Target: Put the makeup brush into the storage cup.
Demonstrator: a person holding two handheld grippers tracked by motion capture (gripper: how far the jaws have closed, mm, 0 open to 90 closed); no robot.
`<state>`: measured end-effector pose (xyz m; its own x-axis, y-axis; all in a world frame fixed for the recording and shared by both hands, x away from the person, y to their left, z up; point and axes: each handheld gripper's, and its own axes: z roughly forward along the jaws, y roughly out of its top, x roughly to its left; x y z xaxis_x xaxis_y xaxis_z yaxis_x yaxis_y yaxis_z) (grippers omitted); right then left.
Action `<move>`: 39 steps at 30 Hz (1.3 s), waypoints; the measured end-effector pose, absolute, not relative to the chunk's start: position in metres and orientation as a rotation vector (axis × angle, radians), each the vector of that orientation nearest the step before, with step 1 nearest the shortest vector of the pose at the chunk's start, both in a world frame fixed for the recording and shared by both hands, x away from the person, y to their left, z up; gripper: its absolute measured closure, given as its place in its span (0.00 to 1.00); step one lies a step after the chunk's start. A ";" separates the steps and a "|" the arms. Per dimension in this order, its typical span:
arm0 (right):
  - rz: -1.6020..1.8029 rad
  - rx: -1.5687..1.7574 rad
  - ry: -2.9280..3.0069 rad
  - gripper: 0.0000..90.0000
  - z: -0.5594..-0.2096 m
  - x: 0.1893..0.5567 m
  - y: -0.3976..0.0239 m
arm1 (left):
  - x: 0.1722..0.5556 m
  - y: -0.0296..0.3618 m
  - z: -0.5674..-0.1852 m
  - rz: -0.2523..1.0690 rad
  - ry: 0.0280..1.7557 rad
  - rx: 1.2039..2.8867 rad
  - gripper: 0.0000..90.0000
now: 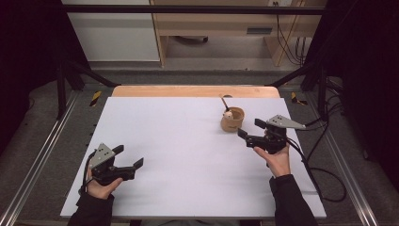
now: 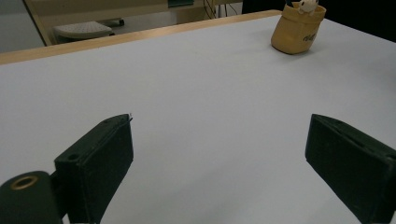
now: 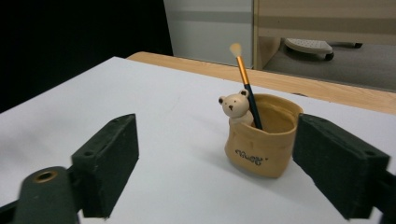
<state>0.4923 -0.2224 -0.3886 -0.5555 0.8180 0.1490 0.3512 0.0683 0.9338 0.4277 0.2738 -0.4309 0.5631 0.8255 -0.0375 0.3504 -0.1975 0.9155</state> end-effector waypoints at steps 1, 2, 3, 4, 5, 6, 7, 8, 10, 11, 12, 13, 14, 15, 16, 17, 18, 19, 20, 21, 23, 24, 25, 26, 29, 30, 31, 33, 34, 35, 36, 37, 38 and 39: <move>1.484 1.147 1.937 0.15 -0.388 0.489 -0.223 | 0.428 0.274 -0.431 0.587 0.971 1.786 0.08; 1.491 1.137 1.939 0.14 -0.388 0.486 -0.224 | 0.428 0.273 -0.431 0.586 0.974 1.780 0.08; 1.505 1.135 1.937 0.14 -0.388 0.484 -0.225 | 0.428 0.273 -0.431 0.585 0.975 1.779 0.08; 1.517 1.128 1.939 0.12 -0.387 0.480 -0.226 | 0.428 0.273 -0.431 0.585 0.975 1.780 0.08; 1.528 1.125 1.936 0.11 -0.387 0.478 -0.227 | 0.428 0.273 -0.431 0.585 0.975 1.779 0.08; 1.529 1.121 1.935 0.09 -0.387 0.476 -0.227 | 0.428 0.273 -0.431 0.584 0.975 1.778 0.08; 1.527 1.118 1.932 0.08 -0.387 0.473 -0.228 | 0.428 0.273 -0.431 0.583 0.976 1.778 0.08; 1.516 1.121 1.930 0.06 -0.387 0.470 -0.228 | 0.428 0.273 -0.431 0.583 0.976 1.778 0.08; 1.499 1.128 1.933 0.04 -0.387 0.467 -0.229 | 0.428 0.273 -0.431 0.582 0.976 1.778 0.08; 1.496 1.125 1.932 0.03 -0.388 0.465 -0.230 | 0.428 0.273 -0.431 0.582 0.976 1.778 0.08; 1.487 1.121 1.936 0.03 -0.389 0.464 -0.230 | 0.428 0.273 -0.431 0.582 0.976 1.778 0.08; 1.481 1.121 1.935 0.03 -0.390 0.462 -0.231 | 0.428 0.273 -0.431 0.581 0.976 1.778 0.08; 1.483 1.116 1.935 0.03 -0.391 0.461 -0.231 | 0.427 0.273 -0.431 0.581 0.976 1.777 0.08; 1.481 1.116 1.936 0.02 -0.392 0.460 -0.232 | 0.427 0.273 -0.431 0.580 0.977 1.777 0.08; 1.478 1.115 1.939 0.02 -0.393 0.458 -0.232 | 0.427 0.273 -0.431 0.581 0.976 1.774 0.08; 1.480 1.108 1.943 0.02 -0.394 0.457 -0.233 | 0.427 0.273 -0.431 0.579 0.976 1.775 0.08; 1.486 1.109 1.946 0.02 -0.396 0.456 -0.233 | 0.427 0.273 -0.431 0.579 0.976 1.774 0.08; 1.484 1.106 1.950 0.02 -0.398 0.454 -0.234 | 0.427 0.273 -0.431 0.579 0.976 1.774 0.08; 1.490 1.106 1.950 0.02 -0.399 0.452 -0.235 | 0.427 0.273 -0.431 0.578 0.977 1.774 0.08; 1.489 1.102 1.953 0.02 -0.401 0.451 -0.236 | 0.427 0.273 -0.431 0.577 0.978 1.773 0.08; 1.489 1.097 1.949 0.02 -0.405 0.448 -0.238 | 0.427 0.273 -0.431 0.578 0.978 1.771 0.08; 1.491 1.099 1.951 0.02 -0.407 0.446 -0.239 | 0.427 0.273 -0.430 0.579 0.978 1.770 0.08; 1.493 1.098 1.949 0.02 -0.408 0.445 -0.241 | 0.427 0.273 -0.430 0.579 0.978 1.770 0.08; 1.499 1.105 1.950 0.02 -0.410 0.443 -0.243 | 0.427 0.273 -0.430 0.578 0.978 1.769 0.08; 1.510 1.117 1.933 0.02 -0.414 0.437 -0.250 | 0.426 0.273 -0.431 0.578 0.975 1.768 0.08; 1.509 1.120 1.934 0.02 -0.416 0.436 -0.251 | 0.426 0.273 -0.430 0.579 0.974 1.767 0.08; 1.515 1.122 1.929 0.02 -0.417 0.435 -0.252 | 0.426 0.273 -0.430 0.578 0.976 1.764 0.08; 1.501 1.129 1.934 0.02 -0.421 0.433 -0.255 | 0.426 0.274 -0.430 0.579 0.978 1.760 0.08; 1.494 1.134 1.939 0.02 -0.423 0.432 -0.256 | 0.426 0.274 -0.430 0.579 0.979 1.758 0.08; 1.486 1.140 1.941 0.02 -0.425 0.432 -0.257 | 0.426 0.275 -0.430 0.579 0.979 1.756 0.08; 1.482 1.149 1.943 0.02 -0.426 0.432 -0.257 | 0.426 0.275 -0.429 0.580 0.979 1.755 0.08; 1.483 1.145 1.947 0.02 -0.427 0.432 -0.257 | 0.425 0.275 -0.429 0.582 0.978 1.753 0.08; 1.478 1.152 1.951 0.02 -0.428 0.432 -0.258 | 0.425 0.275 -0.429 0.583 0.978 1.752 0.08; 1.474 1.150 1.951 0.02 -0.428 0.432 -0.258 | 0.426 0.275 -0.430 0.584 0.980 1.750 0.08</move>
<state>0.4324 -0.2582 -0.4279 -0.5598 0.8175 0.1351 0.3532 0.0880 0.9314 0.4255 0.2748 -0.4297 0.5540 0.8306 -0.0572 0.3446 -0.1663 0.9239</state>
